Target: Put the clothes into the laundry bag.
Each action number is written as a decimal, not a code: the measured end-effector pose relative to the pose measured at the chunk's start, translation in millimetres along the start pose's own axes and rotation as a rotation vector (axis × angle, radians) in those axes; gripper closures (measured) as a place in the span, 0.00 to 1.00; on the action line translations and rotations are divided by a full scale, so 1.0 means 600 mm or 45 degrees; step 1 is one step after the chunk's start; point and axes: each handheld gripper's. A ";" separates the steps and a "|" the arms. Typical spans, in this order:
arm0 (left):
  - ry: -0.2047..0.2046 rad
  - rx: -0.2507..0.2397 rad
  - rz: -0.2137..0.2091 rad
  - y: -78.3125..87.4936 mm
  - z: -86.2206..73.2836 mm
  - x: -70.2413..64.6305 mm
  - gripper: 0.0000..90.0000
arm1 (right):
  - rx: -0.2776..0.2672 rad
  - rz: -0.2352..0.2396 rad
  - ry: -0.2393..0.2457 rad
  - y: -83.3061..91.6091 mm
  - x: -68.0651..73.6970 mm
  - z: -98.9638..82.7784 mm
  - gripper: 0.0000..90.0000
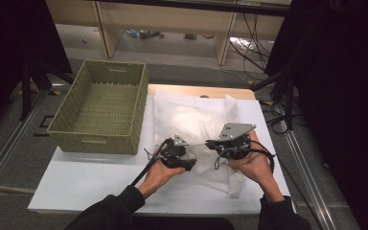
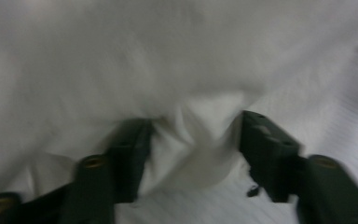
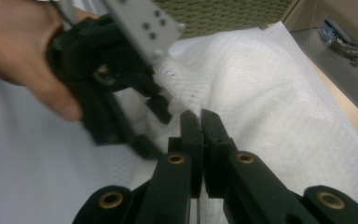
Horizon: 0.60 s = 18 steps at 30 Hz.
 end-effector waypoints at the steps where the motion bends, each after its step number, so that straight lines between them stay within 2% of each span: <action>1: 0.030 -0.026 -0.021 -0.004 0.003 0.008 0.73 | 0.013 -0.005 -0.034 0.000 0.002 -0.001 1.00; 2: 0.133 -0.088 -0.063 -0.009 0.006 0.008 0.81 | 0.017 -0.003 -0.025 -0.001 0.002 -0.002 1.00; 3: 0.142 -0.105 -0.065 -0.008 0.011 0.011 0.87 | 0.013 -0.001 -0.002 -0.002 0.001 -0.002 1.00; 6: 0.059 -0.140 0.018 0.004 0.036 0.008 0.91 | 0.022 0.005 -0.014 -0.002 0.000 -0.003 1.00; 8: 0.082 -0.201 0.057 0.005 0.055 0.010 0.91 | 0.028 0.001 -0.014 -0.005 -0.003 -0.005 1.00; 10: 0.065 -0.175 0.094 -0.005 0.064 0.020 0.91 | 0.034 0.004 -0.036 -0.007 -0.004 -0.009 1.00; 11: 0.054 -0.115 0.082 -0.010 0.065 0.026 0.88 | 0.040 0.006 -0.049 -0.008 -0.004 -0.010 1.00; 12: 0.064 -0.076 0.071 -0.013 0.062 0.030 0.83 | 0.040 0.003 -0.027 -0.010 -0.006 -0.011 1.00; 14: 0.077 -0.044 0.071 -0.008 0.048 0.026 0.69 | 0.043 0.013 -0.036 -0.013 -0.005 -0.011 1.00; 18: 0.038 0.004 0.057 0.025 0.013 0.006 0.43 | 0.036 0.003 -0.026 -0.014 -0.008 -0.011 1.00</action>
Point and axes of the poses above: each handheld gripper's, and its own axes: y roughly backward along the jaws, z roughly out of its top, x roughly to its left, and after that the axes turned 14 degrees about x, right-handed
